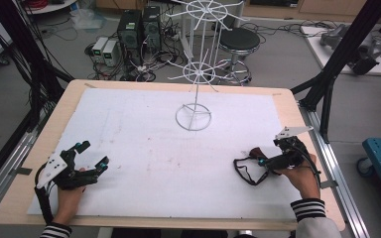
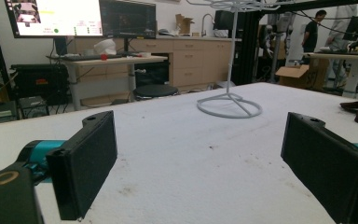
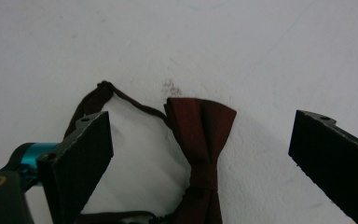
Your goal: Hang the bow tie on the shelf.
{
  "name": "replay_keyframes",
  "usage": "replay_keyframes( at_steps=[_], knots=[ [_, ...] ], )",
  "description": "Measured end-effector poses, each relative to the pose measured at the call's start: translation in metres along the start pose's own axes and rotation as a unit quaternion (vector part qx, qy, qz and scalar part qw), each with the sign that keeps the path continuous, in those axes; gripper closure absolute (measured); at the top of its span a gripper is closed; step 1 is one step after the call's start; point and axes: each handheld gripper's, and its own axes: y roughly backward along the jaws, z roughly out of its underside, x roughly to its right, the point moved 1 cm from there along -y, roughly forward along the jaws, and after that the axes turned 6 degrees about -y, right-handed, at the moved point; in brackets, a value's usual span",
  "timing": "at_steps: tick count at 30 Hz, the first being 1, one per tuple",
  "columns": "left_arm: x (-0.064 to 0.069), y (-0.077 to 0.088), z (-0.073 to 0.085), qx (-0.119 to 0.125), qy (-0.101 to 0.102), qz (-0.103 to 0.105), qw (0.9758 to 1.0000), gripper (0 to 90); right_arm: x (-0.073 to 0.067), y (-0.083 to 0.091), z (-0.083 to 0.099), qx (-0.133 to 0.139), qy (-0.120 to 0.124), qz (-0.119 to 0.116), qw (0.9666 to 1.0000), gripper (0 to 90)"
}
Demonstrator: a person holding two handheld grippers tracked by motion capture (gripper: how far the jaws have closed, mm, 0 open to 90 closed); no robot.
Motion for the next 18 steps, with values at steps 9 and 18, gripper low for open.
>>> replay_keyframes(
  at_steps=[9, 18],
  knots=[
    [0.0, 0.0, 0.0, 0.0, 0.0, 0.0, 1.0, 11.0, 0.006, -0.009, -0.001, -0.057, -0.009, -0.019, 0.9982, 14.3],
    [0.0, 0.0, 0.0, 0.0, 0.001, 0.0, 1.0, 11.0, 0.011, -0.011, -0.002, -0.092, -0.012, -0.017, 0.9956, 24.3]
  ],
)
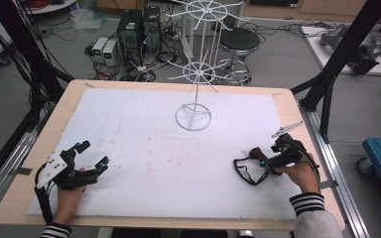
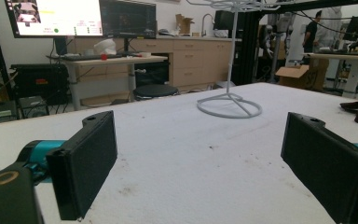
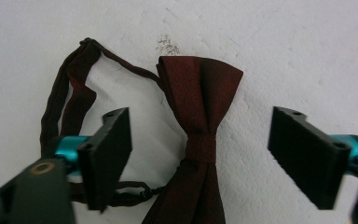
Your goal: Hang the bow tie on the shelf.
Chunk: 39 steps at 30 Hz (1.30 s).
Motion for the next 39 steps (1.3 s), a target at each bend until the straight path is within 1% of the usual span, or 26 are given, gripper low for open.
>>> replay_keyframes(
  at_steps=[1, 2, 3, 4, 5, 8, 9, 12, 13, 17, 19, 20, 22, 27, 28, 30, 31, 33, 35, 36, 39],
  knots=[
    [0.0, 0.0, 0.0, 0.0, 0.0, -0.001, 1.0, 11.0, 0.001, 0.0, 0.0, -0.001, -0.001, 0.002, 1.0, 25.0],
    [0.0, 0.0, 0.0, 0.0, 0.001, -0.001, 1.0, 11.0, 0.001, -0.001, -0.001, -0.007, -0.002, 0.007, 1.0, 28.4],
    [0.0, 0.0, 0.0, 0.0, 0.0, 0.0, 1.0, 11.0, 0.001, -0.001, -0.001, -0.007, -0.002, 0.007, 1.0, 28.4],
    [0.0, 0.0, 0.0, -0.001, 0.0, 0.0, 1.0, 11.0, 0.002, -0.001, -0.001, -0.01, -0.003, 0.01, 0.9999, 31.0],
    [0.0, 0.0, 0.0, 0.0, 0.0, -0.001, 1.0, 10.9, 0.002, -0.003, -0.001, -0.013, -0.001, 0.008, 0.9999, 33.2],
    [0.0, 0.0, 0.0, -0.001, 0.0, -0.001, 1.0, 11.0, 0.003, -0.004, -0.001, -0.018, 0.0, 0.011, 0.9998, 35.1],
    [0.0, 0.0, 0.0, 0.0, 0.001, -0.001, 1.0, 11.0, 0.003, -0.005, -0.001, -0.024, 0.0, 0.013, 0.9996, 37.6],
    [0.0, 0.0, 0.0, 0.0, 0.0, 0.0, 1.0, 11.0, 0.003, -0.007, -0.001, -0.028, 0.0, 0.015, 0.9995, 39.3],
    [0.0, 0.0, 0.0, 0.0, 0.001, -0.001, 1.0, 11.0, 0.003, -0.008, -0.001, -0.033, -0.001, 0.016, 0.9993, 41.0],
    [0.0, 0.0, 0.0, 0.0, 0.0, -0.001, 1.0, 11.0, 0.002, -0.01, -0.002, -0.038, -0.005, 0.014, 0.9992, 41.7],
    [0.0, 0.0, 0.0, -0.001, 0.0, 0.0, 1.0, 11.0, 0.002, -0.011, -0.002, -0.041, 0.0, 0.014, 0.9991, 44.8],
    [0.0, 0.0, 0.0, -0.001, 0.0, -0.001, 1.0, 11.0, 0.002, -0.011, -0.002, -0.041, 0.0, 0.014, 0.9991, 44.8],
    [0.0, 0.0, 0.0, -0.001, 0.0, 0.0, 1.0, 11.0, 0.002, -0.013, -0.002, -0.051, -0.002, 0.013, 0.9986, 45.9],
    [0.0, 0.0, 0.0, 0.0, 0.0, -0.001, 1.0, 11.0, 0.003, -0.016, -0.001, -0.061, 0.002, 0.018, 0.998, 49.4],
    [0.0, 0.0, 0.0, 0.0, 0.0, -0.001, 1.0, 11.0, 0.002, -0.016, -0.001, -0.064, 0.004, 0.016, 0.9978, 52.2],
    [0.0, 0.0, 0.0, 0.0, 0.0, -0.001, 1.0, 10.9, 0.003, -0.016, -0.001, -0.063, 0.009, 0.015, 0.9979, 54.0],
    [0.0, 0.0, 0.0, 0.0, 0.0, -0.001, 1.0, 11.0, 0.002, -0.017, -0.001, -0.063, 0.01, 0.016, 0.9978, 58.8],
    [0.0, 0.0, 0.0, 0.0, 0.0, -0.001, 1.0, 11.0, 0.003, -0.017, -0.001, -0.063, 0.011, 0.014, 0.9978, 60.6],
    [0.0, 0.0, 0.0, 0.0, 0.0, -0.001, 1.0, 11.0, 0.003, -0.017, 0.0, -0.065, 0.01, 0.008, 0.9978, 68.5],
    [0.0, 0.0, 0.0, -0.001, 0.0, 0.0, 1.0, 11.0, 0.002, -0.017, 0.001, -0.061, 0.016, 0.014, 0.9979, 72.8],
    [0.0, 0.0, 0.0, -0.001, 0.0, -0.001, 1.0, 10.9, 0.002, -0.017, 0.001, -0.06, 0.02, 0.013, 0.9979, 74.7]
  ],
)
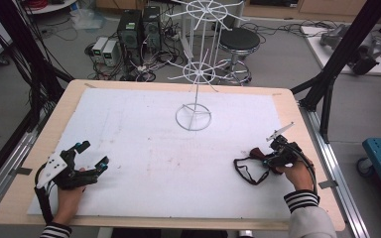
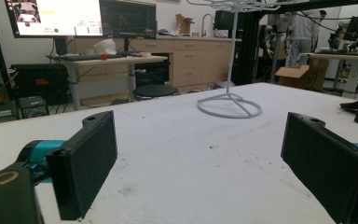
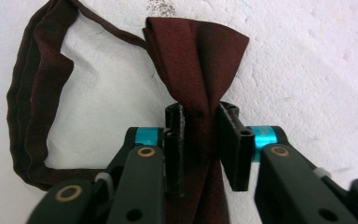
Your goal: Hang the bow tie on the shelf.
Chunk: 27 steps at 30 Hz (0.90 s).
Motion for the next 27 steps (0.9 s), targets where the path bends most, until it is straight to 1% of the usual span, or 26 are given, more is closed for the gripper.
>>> replay_keyframes(
  at_steps=[3, 5, 10, 11, 12, 13, 15, 17, 20, 22, 23, 24, 27],
  knots=[
    [0.0, 0.0, 0.0, 0.0, 0.0, 0.0, 1.0, 11.0, -0.001, 0.002, -0.001, 0.011, 0.002, -0.002, 0.9999, 75.6],
    [0.0, 0.0, 0.0, 0.001, 0.0, 0.0, 1.0, 11.0, -0.001, 0.003, -0.001, 0.013, 0.0, -0.001, 0.9999, 75.7],
    [0.0, 0.0, 0.0, 0.001, 0.0, 0.0, 1.0, 11.0, -0.001, 0.005, -0.001, 0.028, -0.005, -0.012, 0.9995, 75.8],
    [0.0, 0.0, 0.0, 0.001, 0.0, 0.001, 1.0, 11.0, -0.001, 0.006, -0.001, 0.035, -0.006, -0.014, 0.9993, 75.7],
    [0.0, 0.0, 0.0, 0.001, 0.0, 0.0, 1.0, 11.0, -0.001, 0.006, -0.001, 0.035, -0.006, -0.014, 0.9993, 75.7],
    [0.0, 0.0, 0.0, 0.001, 0.0, 0.001, 1.0, 11.0, -0.001, 0.007, -0.002, 0.046, -0.009, -0.021, 0.9987, 75.8],
    [0.0, 0.0, 0.0, 0.001, 0.0, 0.0, 1.0, 11.0, -0.002, 0.008, -0.002, 0.051, -0.009, -0.024, 0.9984, 75.8],
    [0.0, 0.0, 0.0, 0.001, 0.0, 0.0, 1.0, 11.0, -0.002, 0.01, -0.003, 0.063, -0.011, -0.031, 0.9974, 75.8],
    [0.0, 0.0, 0.0, 0.001, 0.0, 0.0, 1.0, 11.0, -0.003, 0.012, -0.004, 0.081, -0.014, -0.041, 0.9958, 75.8],
    [0.0, 0.0, 0.0, 0.001, 0.0, 0.0, 1.0, 11.0, -0.003, 0.014, -0.005, 0.098, -0.01, -0.046, 0.994, 75.8],
    [0.0, 0.0, 0.0, 0.001, 0.0, 0.0, 1.0, 11.0, -0.003, 0.016, -0.006, 0.112, -0.009, -0.055, 0.9921, 75.8],
    [0.0, 0.0, 0.0, 0.001, 0.001, 0.0, 1.0, 11.0, -0.003, 0.016, -0.006, 0.112, -0.009, -0.055, 0.9921, 75.8],
    [0.0, 0.0, 0.0, 0.001, 0.001, 0.0, 1.0, 11.0, -0.005, 0.019, -0.007, 0.141, -0.007, -0.073, 0.9872, 75.8]
  ],
)
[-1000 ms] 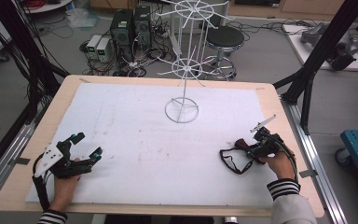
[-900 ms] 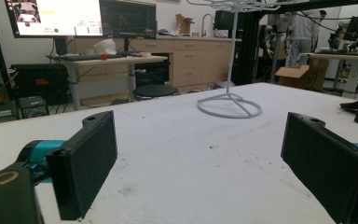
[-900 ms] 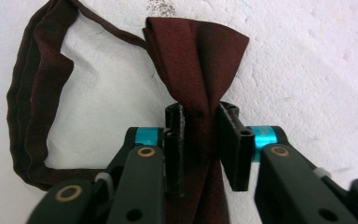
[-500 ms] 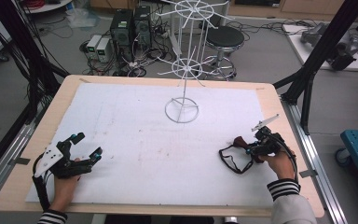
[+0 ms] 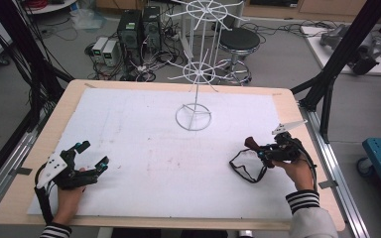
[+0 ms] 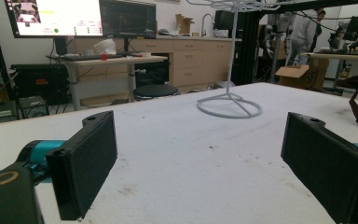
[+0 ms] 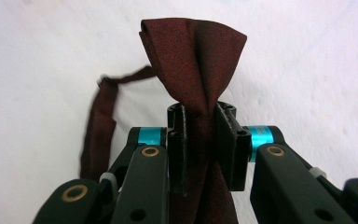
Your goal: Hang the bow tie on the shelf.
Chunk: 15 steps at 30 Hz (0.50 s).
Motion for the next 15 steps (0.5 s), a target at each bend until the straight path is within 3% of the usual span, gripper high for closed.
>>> replay_keyframes(
  at_steps=[3, 5, 15],
  knots=[
    [0.0, 0.0, 0.0, 0.0, 0.0, 0.001, 1.0, 11.0, -0.003, 0.003, -0.003, 0.033, 0.004, -0.023, 0.9992, 75.8],
    [0.0, 0.0, 0.0, 0.0, -0.001, 0.001, 1.0, 10.9, -0.006, 0.005, -0.007, 0.066, 0.007, -0.043, 0.9969, 75.7],
    [0.0, 0.0, 0.0, -0.001, -0.001, 0.001, 1.0, 11.0, -0.015, 0.008, -0.015, 0.129, 0.014, -0.07, 0.9891, 75.7]
  ],
)
